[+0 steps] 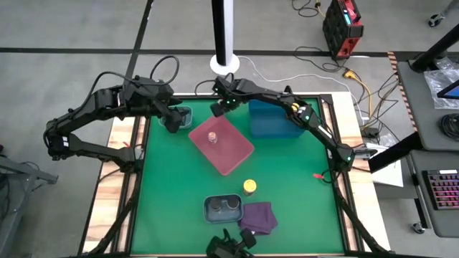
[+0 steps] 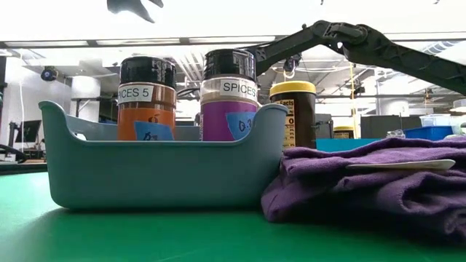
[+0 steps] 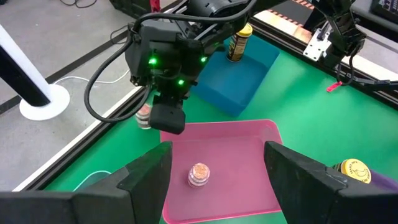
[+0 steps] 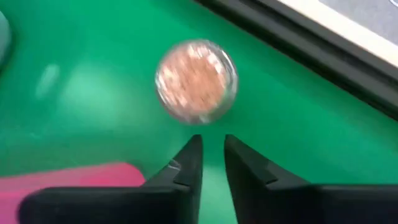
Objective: Sort spices by type
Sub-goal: Put the transparent seasoning bottle into the pink bin
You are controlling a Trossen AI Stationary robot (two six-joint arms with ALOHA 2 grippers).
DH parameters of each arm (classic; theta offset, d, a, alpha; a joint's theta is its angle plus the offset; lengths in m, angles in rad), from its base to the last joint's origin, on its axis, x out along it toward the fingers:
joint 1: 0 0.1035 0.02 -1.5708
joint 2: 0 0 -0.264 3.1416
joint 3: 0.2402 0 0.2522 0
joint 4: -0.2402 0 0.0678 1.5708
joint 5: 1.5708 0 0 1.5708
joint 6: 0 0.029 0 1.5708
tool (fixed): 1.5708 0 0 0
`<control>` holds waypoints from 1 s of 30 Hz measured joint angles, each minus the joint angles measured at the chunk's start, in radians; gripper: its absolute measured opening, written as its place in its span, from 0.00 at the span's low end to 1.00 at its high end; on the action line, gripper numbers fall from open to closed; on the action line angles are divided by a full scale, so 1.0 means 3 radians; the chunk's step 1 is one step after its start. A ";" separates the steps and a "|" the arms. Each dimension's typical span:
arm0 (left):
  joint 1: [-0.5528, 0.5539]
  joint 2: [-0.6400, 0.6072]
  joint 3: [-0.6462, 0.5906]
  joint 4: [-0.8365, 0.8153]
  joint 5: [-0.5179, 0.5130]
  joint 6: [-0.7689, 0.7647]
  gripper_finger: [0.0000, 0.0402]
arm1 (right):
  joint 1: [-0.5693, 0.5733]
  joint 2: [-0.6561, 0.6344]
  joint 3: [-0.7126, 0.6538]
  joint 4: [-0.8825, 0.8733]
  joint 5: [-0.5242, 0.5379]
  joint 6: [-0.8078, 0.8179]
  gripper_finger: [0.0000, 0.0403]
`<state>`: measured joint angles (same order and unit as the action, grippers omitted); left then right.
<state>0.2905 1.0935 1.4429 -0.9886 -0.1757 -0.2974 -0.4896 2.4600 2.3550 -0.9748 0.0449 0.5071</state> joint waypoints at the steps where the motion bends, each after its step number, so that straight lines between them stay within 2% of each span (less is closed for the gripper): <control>1: 0.0000 0.0000 0.0000 0.0000 0.0000 0.0000 0.59 | 0.0000 -0.0005 0.0000 -0.0051 0.0000 -0.0017 0.12; 7: 0.0000 0.0000 0.0000 0.0000 0.0000 0.0000 0.59 | -0.0005 -0.0134 0.0000 -0.0319 0.0016 -0.0042 0.03; 13: 0.0000 -0.0010 0.0001 0.0001 -0.0004 0.0000 0.59 | -0.0091 -0.0308 0.0005 0.0283 0.0029 -0.0013 0.06; 18: 0.0000 -0.0028 0.0004 0.0001 -0.0004 0.0000 0.59 | -0.0098 -0.0269 0.0004 0.0733 0.0034 -0.0169 0.17; 30: 0.0000 -0.0034 0.0005 0.0000 -0.0004 0.0000 0.59 | -0.0104 -0.0220 -0.0002 0.0700 0.0228 -0.0147 0.55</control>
<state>0.2905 1.0832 1.4445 -0.9886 -0.1768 -0.2974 -0.5209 2.3939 2.3544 -0.7647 0.1133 0.4629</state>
